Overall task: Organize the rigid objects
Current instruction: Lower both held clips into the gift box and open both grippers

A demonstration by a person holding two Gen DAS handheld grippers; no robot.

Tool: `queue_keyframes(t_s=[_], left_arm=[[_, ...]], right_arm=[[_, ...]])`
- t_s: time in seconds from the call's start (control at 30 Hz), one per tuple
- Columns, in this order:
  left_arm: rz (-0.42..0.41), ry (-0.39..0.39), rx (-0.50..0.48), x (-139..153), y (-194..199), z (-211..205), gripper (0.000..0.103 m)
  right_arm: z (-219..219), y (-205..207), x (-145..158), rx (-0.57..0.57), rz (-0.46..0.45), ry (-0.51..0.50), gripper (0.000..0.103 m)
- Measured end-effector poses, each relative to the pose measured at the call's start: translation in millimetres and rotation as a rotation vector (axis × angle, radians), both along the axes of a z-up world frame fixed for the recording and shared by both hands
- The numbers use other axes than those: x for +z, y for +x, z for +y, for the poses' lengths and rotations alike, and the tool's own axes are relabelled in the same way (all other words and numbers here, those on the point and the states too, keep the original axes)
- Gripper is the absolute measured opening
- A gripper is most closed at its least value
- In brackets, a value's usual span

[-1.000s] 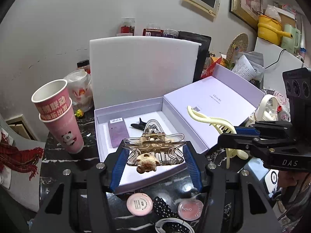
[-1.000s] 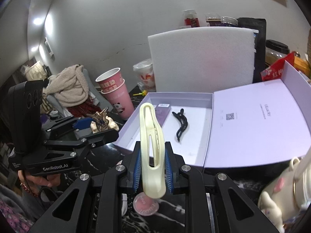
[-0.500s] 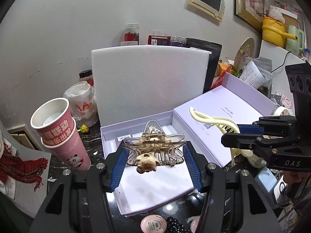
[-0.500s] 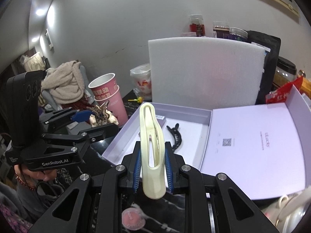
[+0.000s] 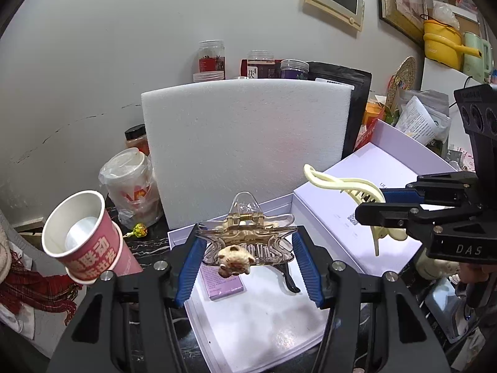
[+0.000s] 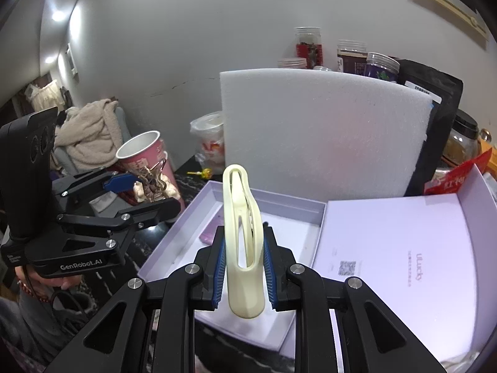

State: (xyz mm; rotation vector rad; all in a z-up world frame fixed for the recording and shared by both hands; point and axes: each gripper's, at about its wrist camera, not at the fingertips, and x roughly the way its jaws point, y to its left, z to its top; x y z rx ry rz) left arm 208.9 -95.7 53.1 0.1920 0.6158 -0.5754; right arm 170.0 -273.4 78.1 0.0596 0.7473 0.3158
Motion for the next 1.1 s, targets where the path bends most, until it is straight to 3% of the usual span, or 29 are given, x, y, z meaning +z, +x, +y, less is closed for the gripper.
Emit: queue_keyframes(t_s=[0.67,1.1], left_arm=[[0.036,0.068,0.026,-29,56,-16,0.056],[0.113,0.089,0.040,-64,84,-21,0.056]], right_arm=[[-9,56,-18,-0.065,0.038,-0.026,0.022],[-8,90,-48,-0.088,0.101,-0.034,0.022]])
